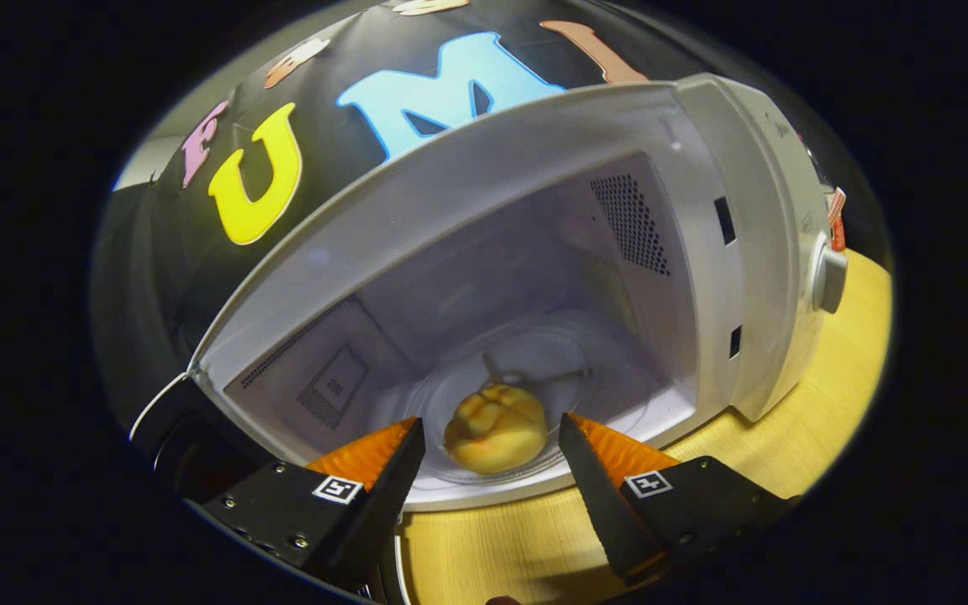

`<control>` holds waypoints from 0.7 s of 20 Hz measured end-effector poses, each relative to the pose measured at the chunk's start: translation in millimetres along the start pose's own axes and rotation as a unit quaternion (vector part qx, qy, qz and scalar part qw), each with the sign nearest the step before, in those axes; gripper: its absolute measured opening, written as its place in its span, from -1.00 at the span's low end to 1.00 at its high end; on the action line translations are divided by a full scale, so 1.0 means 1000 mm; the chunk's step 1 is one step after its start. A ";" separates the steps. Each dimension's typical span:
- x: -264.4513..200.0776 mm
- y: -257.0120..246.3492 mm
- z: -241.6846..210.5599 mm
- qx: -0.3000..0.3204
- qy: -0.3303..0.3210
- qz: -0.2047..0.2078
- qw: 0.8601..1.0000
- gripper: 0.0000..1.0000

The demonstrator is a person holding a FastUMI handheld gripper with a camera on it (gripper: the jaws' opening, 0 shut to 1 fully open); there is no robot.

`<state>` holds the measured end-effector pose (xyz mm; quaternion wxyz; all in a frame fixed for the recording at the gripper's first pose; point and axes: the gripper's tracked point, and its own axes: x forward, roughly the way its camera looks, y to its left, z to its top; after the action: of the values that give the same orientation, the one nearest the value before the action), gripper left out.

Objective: Open the microwave, put the food inside, and close the microwave door.

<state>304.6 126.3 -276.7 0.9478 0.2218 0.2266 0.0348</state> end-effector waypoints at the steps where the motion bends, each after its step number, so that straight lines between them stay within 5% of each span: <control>1: -0.013 0.005 0.004 -0.012 -0.003 0.009 1.000 0.95; 14: -0.199 0.056 0.046 -0.121 -0.077 0.070 0.987 0.95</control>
<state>148.7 124.8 -133.6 0.9774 0.1224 0.1313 0.1113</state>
